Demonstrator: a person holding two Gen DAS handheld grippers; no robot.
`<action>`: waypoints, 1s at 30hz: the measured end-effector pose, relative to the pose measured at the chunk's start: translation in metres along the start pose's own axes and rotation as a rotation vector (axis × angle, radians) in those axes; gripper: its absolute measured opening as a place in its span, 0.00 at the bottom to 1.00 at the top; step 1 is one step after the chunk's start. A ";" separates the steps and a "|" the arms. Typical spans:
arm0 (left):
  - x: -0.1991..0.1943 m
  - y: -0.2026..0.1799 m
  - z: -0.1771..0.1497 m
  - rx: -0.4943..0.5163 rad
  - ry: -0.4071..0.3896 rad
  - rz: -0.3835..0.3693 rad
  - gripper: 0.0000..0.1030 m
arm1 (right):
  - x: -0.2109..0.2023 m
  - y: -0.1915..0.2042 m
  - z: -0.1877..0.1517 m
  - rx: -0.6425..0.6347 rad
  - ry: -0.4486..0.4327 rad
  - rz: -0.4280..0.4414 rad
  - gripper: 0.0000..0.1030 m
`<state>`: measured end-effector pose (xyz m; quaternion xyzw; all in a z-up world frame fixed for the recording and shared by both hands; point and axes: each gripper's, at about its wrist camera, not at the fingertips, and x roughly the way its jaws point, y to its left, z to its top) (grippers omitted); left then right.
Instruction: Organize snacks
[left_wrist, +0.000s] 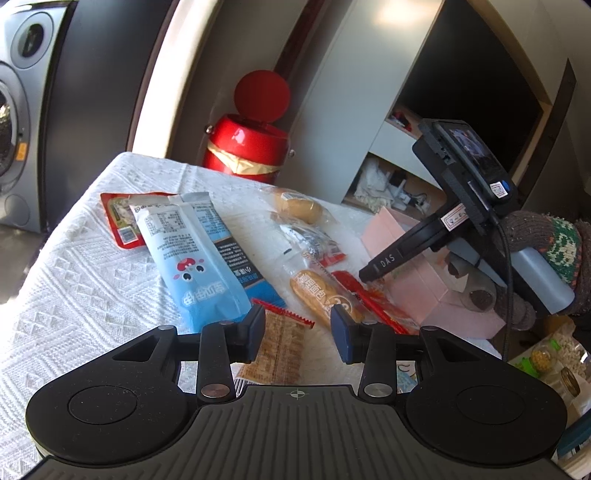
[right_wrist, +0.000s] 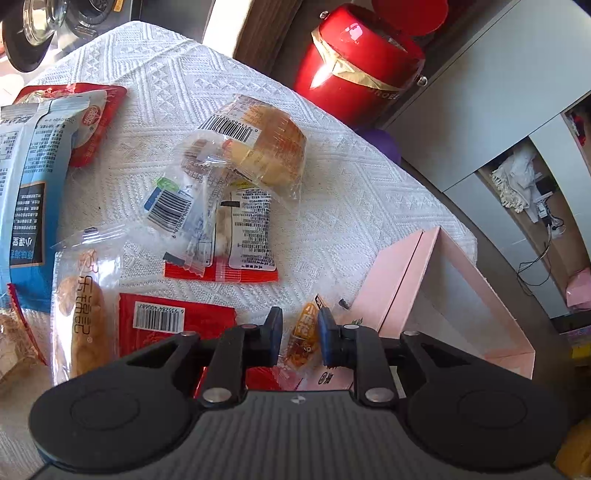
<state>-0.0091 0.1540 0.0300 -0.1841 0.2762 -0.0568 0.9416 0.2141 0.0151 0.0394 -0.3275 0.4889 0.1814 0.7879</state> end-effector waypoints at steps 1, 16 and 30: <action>0.000 0.000 0.000 -0.002 -0.002 0.002 0.42 | -0.006 0.001 -0.006 0.013 -0.001 0.041 0.19; 0.016 -0.067 -0.004 0.174 0.076 -0.078 0.42 | -0.110 -0.059 -0.170 0.303 -0.350 0.165 0.27; 0.116 -0.089 0.036 0.361 0.222 0.020 0.42 | -0.001 -0.150 -0.170 0.598 -0.284 -0.073 0.37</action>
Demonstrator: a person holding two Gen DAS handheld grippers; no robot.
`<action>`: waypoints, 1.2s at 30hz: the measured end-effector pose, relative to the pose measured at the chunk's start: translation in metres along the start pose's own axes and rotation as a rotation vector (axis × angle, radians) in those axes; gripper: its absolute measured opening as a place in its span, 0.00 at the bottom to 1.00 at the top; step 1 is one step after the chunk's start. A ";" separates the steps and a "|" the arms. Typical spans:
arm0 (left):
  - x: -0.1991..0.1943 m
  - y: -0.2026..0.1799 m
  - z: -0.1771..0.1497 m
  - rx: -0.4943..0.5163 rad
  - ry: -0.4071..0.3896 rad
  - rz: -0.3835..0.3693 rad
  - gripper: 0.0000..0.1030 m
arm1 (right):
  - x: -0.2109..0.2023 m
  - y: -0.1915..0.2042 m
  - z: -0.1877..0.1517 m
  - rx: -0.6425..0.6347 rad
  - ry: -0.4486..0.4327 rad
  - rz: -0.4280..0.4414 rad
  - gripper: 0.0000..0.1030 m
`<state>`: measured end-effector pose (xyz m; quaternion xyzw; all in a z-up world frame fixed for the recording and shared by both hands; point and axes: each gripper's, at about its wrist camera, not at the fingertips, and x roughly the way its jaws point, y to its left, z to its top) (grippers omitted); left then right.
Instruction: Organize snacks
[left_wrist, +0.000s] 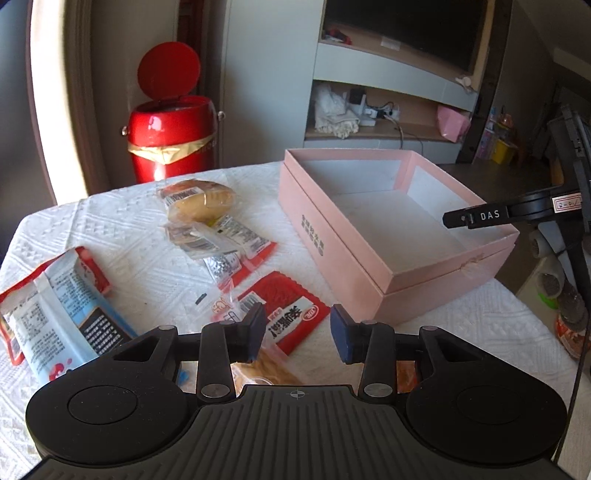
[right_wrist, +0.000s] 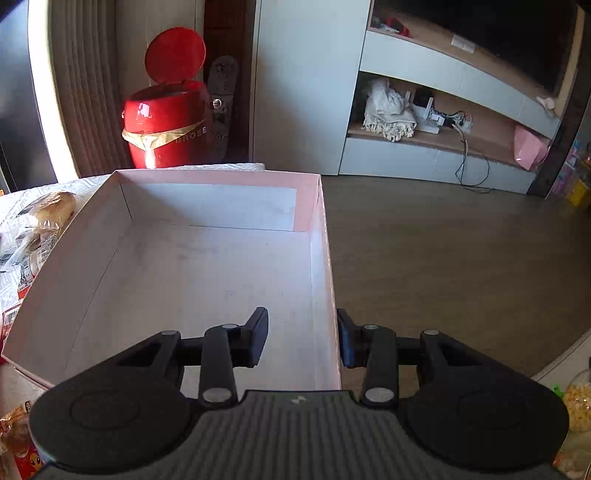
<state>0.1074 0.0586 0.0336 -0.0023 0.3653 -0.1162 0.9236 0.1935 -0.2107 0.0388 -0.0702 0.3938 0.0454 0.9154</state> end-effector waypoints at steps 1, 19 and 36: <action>0.007 0.004 0.006 0.000 0.010 0.012 0.41 | 0.003 0.004 0.002 -0.007 -0.007 0.022 0.36; -0.008 -0.001 -0.030 0.096 0.158 -0.159 0.38 | -0.077 0.009 -0.042 -0.098 -0.209 0.204 0.44; -0.009 0.045 0.002 -0.129 0.029 -0.016 0.36 | -0.102 0.102 -0.124 -0.280 -0.070 0.469 0.57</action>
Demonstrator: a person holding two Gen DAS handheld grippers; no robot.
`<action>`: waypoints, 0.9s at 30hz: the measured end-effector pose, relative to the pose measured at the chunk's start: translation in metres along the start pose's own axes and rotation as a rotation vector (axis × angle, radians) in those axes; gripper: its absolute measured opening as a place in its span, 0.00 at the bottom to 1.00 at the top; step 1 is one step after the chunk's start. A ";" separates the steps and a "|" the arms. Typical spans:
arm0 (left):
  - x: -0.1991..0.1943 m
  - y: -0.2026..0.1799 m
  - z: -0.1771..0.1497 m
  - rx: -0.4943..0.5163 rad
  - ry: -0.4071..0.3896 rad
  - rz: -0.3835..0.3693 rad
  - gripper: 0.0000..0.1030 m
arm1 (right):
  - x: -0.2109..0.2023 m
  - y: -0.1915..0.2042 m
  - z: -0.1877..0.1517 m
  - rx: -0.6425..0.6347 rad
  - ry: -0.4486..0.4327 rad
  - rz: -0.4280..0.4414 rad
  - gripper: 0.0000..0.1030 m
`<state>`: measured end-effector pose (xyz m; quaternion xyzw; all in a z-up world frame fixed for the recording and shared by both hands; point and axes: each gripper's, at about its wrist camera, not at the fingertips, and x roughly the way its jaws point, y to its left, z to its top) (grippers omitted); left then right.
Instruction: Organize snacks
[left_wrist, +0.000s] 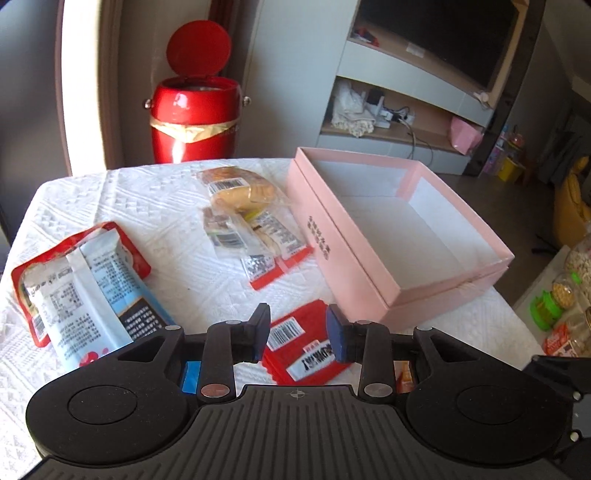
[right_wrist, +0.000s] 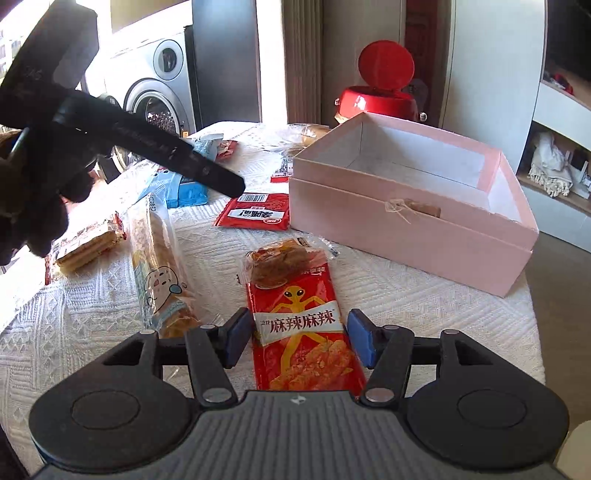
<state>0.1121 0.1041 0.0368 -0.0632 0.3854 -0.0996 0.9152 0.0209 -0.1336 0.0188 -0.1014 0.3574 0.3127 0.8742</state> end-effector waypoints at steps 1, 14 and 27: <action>0.015 0.006 0.005 -0.004 0.019 0.022 0.36 | 0.001 0.002 0.000 0.010 0.007 0.009 0.57; -0.013 -0.028 -0.054 0.073 0.113 -0.090 0.34 | -0.016 -0.013 -0.021 0.033 -0.022 -0.045 0.65; -0.044 -0.064 -0.076 0.161 0.123 -0.080 0.33 | -0.019 -0.019 -0.019 0.100 -0.053 -0.113 0.69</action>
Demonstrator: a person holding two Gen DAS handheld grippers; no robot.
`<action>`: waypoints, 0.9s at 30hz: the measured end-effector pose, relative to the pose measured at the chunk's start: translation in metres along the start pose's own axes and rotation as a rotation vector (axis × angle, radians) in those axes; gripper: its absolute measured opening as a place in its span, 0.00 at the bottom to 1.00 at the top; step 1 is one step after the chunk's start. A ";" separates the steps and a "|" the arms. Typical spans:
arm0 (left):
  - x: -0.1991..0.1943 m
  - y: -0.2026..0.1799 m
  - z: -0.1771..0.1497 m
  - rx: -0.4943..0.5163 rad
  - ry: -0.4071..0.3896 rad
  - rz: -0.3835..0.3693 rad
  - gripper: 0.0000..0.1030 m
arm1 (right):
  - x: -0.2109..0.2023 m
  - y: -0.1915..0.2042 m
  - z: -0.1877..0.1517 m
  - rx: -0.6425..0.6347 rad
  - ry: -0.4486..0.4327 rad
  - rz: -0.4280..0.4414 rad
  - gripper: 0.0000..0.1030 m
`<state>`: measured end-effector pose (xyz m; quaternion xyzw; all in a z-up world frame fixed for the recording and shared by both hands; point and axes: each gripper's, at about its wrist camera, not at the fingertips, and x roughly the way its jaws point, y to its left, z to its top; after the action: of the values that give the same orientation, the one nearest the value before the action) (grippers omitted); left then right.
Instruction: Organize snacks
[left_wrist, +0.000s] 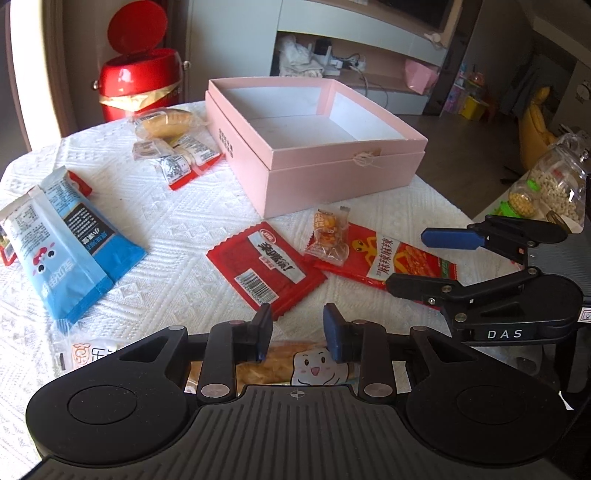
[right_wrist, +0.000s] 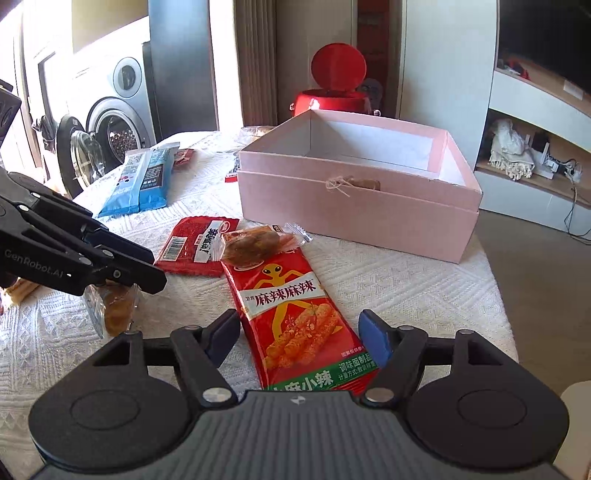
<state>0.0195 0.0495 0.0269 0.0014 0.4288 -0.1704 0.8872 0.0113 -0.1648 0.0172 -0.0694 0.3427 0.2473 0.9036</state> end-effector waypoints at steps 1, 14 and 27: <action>0.000 -0.003 -0.001 0.008 0.001 0.016 0.33 | -0.003 -0.001 0.003 0.014 -0.014 0.012 0.69; -0.015 0.007 -0.015 -0.016 0.058 0.037 0.33 | 0.047 0.008 0.055 -0.009 0.031 0.061 0.45; 0.039 0.024 0.035 -0.264 -0.030 0.039 0.35 | 0.001 -0.028 0.002 0.063 -0.037 -0.010 0.59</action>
<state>0.0759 0.0552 0.0157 -0.1097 0.4341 -0.0952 0.8891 0.0270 -0.1876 0.0165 -0.0378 0.3334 0.2332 0.9127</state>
